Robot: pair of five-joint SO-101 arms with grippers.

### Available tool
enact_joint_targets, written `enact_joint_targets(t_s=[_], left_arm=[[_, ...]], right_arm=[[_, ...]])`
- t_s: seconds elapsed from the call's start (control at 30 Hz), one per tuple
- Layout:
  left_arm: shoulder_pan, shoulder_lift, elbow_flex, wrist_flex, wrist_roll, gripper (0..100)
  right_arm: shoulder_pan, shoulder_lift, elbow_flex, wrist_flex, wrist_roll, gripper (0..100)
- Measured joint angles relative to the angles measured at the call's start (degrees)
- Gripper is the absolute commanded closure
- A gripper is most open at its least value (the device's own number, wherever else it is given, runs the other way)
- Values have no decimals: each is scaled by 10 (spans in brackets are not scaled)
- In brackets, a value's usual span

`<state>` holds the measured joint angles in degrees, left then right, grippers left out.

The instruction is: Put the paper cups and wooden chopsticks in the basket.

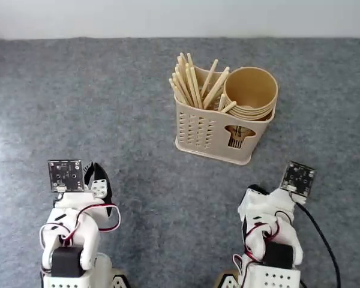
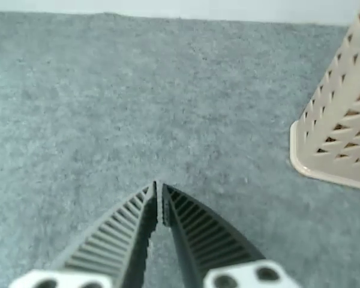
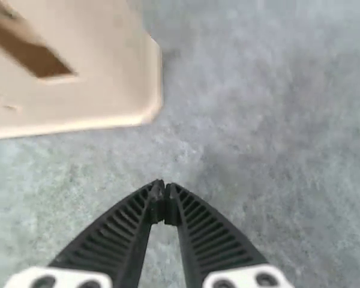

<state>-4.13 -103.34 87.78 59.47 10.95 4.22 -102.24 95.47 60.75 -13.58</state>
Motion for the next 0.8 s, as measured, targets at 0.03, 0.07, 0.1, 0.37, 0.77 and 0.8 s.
enact_joint_targets(t_s=[0.03,0.07,0.1,0.37,0.77,0.8], left_arm=[[0,0,6,0,0,987],[0,0,15,0,0,987],[0,0,24,0,0,987],[17,0,90,-4,0,986],[17,0,90,71,-76,986],[17,0,90,80,-92,986]], right_arm=[[-4,11,1,0,6,989],[-5,9,1,0,11,989],[-6,5,1,0,13,989],[-17,9,1,18,18,989],[-77,9,1,80,98,989],[-78,9,1,84,113,989]])
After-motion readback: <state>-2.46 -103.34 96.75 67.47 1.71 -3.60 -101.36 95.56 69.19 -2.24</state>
